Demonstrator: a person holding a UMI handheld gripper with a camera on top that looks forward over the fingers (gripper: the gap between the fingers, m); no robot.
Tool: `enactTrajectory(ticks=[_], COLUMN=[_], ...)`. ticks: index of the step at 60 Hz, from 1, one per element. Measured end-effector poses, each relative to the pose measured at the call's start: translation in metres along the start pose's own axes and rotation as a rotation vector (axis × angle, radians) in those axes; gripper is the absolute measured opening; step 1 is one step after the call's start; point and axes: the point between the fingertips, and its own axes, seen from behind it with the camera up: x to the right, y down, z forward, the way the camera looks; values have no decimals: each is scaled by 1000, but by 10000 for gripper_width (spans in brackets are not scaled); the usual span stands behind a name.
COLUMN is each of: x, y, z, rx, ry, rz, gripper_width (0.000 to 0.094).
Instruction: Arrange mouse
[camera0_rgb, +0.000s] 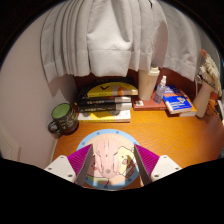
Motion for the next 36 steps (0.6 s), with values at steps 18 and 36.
enactTrajectory(ticks=[18, 36], x=[85, 166], y=[-38, 18], z=[-173, -282], rx=[176, 228], ry=[-20, -19], rz=[-12, -55], gripper_width=[819, 818])
